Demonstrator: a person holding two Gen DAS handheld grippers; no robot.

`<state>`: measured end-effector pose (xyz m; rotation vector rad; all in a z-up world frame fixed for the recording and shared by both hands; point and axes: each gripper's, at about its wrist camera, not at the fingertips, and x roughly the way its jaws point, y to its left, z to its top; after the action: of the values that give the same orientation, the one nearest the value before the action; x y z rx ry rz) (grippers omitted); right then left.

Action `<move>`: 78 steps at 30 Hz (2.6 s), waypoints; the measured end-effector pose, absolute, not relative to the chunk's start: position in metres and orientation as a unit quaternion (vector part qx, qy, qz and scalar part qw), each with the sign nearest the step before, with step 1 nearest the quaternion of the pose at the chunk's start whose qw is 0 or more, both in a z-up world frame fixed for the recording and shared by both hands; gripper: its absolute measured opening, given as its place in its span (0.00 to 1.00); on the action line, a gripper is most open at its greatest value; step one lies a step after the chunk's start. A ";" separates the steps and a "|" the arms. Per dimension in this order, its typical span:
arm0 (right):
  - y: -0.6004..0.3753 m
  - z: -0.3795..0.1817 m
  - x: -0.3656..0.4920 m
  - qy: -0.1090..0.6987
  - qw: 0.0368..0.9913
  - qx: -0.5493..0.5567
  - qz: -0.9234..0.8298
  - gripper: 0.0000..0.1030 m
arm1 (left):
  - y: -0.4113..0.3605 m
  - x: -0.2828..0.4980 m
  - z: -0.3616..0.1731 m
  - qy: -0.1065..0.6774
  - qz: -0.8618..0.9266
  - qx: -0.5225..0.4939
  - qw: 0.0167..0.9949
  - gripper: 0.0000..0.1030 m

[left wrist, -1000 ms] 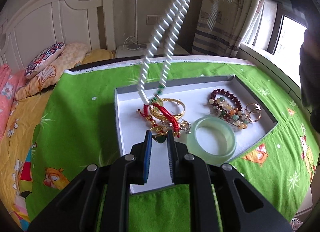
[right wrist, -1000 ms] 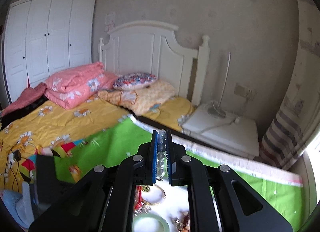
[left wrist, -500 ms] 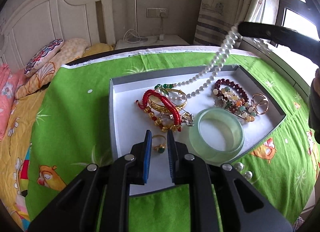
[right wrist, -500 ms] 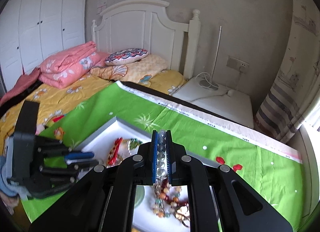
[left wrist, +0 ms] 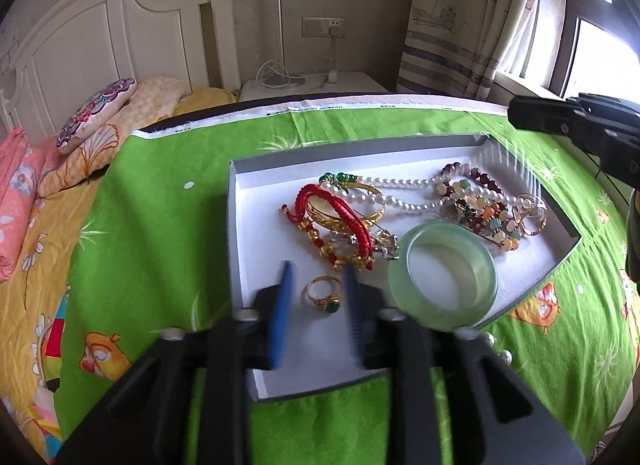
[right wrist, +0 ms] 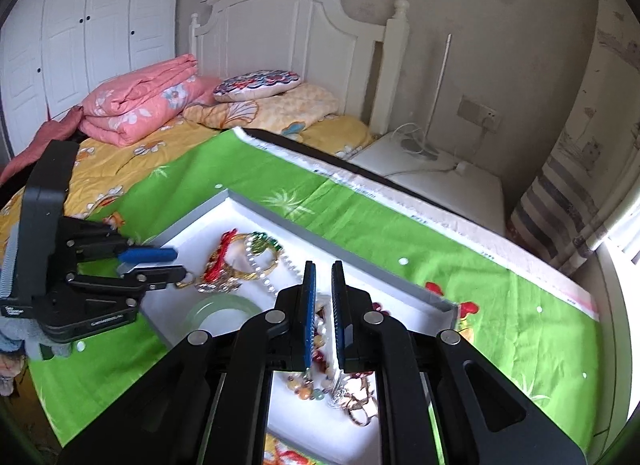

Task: Organize jewelry
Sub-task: 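Open both tools and withdraw them from the box, then move right tool to the pearl earrings beside the box, then grasp a pearl earring with right tool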

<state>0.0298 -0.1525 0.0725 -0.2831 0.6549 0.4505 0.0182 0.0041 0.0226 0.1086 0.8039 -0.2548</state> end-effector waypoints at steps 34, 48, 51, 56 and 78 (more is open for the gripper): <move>-0.184 0.007 -0.107 0.366 0.901 -0.064 0.223 0.75 | 0.040 -0.111 0.020 0.357 -0.073 0.016 0.931 0.98; -0.119 -0.011 -0.079 0.403 0.890 -0.079 0.196 0.34 | 0.057 -0.093 0.004 0.413 -0.093 -0.053 0.904 0.98; -0.121 -0.010 -0.075 0.403 0.891 -0.054 0.199 0.32 | 0.057 -0.091 0.003 0.418 -0.094 -0.058 0.901 0.98; -0.110 -0.014 -0.070 0.411 0.888 -0.068 0.194 0.32 | 0.056 -0.087 0.000 0.425 -0.095 -0.057 0.899 0.98; -0.104 -0.013 -0.076 0.398 0.895 -0.097 0.178 0.18 | 0.057 -0.087 0.001 0.422 -0.099 -0.066 0.899 0.98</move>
<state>-0.0759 -0.1037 -0.0134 -0.2009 0.8250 0.3692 -0.0873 0.0566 0.0007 -0.1363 0.8729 -0.2043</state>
